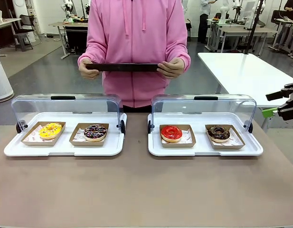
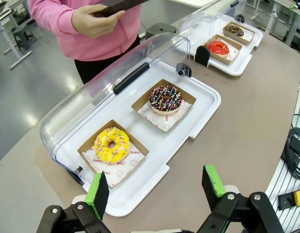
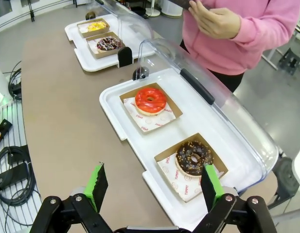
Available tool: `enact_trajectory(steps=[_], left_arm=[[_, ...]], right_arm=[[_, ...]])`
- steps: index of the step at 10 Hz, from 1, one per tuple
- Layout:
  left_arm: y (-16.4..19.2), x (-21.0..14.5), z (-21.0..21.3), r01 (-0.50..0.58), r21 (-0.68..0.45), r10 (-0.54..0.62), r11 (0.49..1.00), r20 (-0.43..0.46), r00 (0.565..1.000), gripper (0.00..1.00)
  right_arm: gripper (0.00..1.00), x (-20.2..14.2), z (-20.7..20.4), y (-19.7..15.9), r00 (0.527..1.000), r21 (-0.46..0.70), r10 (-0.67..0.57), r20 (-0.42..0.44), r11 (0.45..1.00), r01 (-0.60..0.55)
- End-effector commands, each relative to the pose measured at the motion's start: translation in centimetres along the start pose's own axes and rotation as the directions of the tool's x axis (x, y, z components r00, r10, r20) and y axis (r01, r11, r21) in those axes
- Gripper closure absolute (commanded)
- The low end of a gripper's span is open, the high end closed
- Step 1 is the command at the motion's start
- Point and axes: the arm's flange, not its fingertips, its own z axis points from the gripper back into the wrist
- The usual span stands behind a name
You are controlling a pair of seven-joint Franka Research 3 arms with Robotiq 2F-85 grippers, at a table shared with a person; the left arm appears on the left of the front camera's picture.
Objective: Provide the desired donut to the person.
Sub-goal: Pick up and lift the Paper togo box containing the Donut pointed at by the person.
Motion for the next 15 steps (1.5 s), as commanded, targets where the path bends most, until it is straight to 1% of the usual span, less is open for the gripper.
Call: enact_trajectory(steps=[1, 15], left_arm=[[-0.03, 0.04, 0.03, -0.022, -0.001, 0.022, 1.0, 0.001, 1.0, 0.0], [-0.03, 0.04, 0.03, -0.022, -0.001, 0.022, 1.0, 0.001, 1.0, 0.0]], right_arm=[[0.0, -0.17, 0.07, -0.14, 1.0, 0.004, -0.006, 0.02, 1.0, 0.006], [0.0, -0.17, 0.07, -0.14, 1.0, 0.004, -0.006, 0.02, 1.0, 0.006]])
